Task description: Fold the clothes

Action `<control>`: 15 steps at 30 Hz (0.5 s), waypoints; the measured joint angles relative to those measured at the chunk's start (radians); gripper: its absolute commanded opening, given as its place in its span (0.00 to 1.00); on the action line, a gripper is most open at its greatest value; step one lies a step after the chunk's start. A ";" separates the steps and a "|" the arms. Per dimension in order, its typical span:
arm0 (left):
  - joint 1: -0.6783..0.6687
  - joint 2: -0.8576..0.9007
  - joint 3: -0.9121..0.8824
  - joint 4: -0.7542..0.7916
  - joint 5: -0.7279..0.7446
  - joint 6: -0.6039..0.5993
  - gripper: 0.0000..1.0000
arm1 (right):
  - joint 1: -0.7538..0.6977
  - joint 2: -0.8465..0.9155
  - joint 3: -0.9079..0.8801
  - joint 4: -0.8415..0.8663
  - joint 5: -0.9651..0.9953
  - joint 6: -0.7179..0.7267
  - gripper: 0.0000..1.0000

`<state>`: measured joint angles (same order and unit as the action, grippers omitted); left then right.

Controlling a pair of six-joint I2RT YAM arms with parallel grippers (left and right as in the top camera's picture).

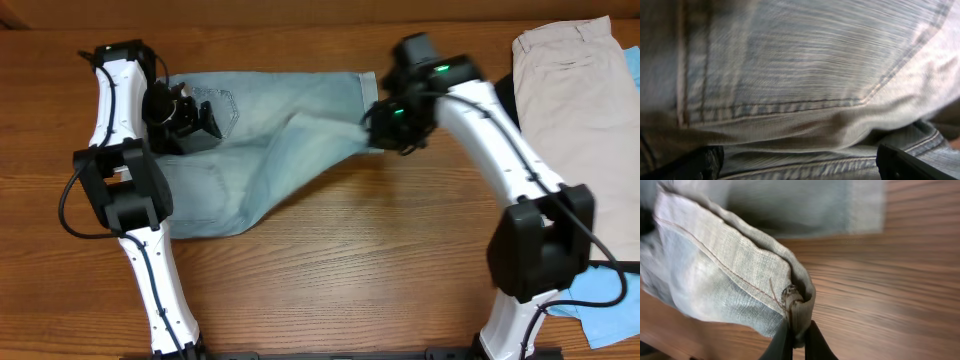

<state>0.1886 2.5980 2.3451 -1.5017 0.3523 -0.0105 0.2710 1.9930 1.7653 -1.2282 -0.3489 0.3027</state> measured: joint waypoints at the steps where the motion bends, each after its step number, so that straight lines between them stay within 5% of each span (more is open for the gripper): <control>1: -0.010 -0.001 0.000 0.002 0.012 0.006 1.00 | -0.028 0.000 0.000 -0.016 -0.003 -0.006 0.04; 4: -0.047 -0.006 -0.002 0.013 0.032 0.019 1.00 | -0.092 0.016 -0.001 -0.055 -0.003 -0.018 0.35; 7: -0.079 -0.024 -0.012 0.032 0.014 0.042 1.00 | -0.164 0.021 -0.001 -0.069 0.027 -0.032 0.55; 15: -0.083 -0.262 -0.029 0.041 -0.037 0.054 1.00 | -0.207 0.020 -0.001 -0.045 -0.033 -0.140 0.66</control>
<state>0.1059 2.3356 2.3157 -1.4609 0.3149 0.0437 0.0643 2.0129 1.7645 -1.2736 -0.3817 0.1631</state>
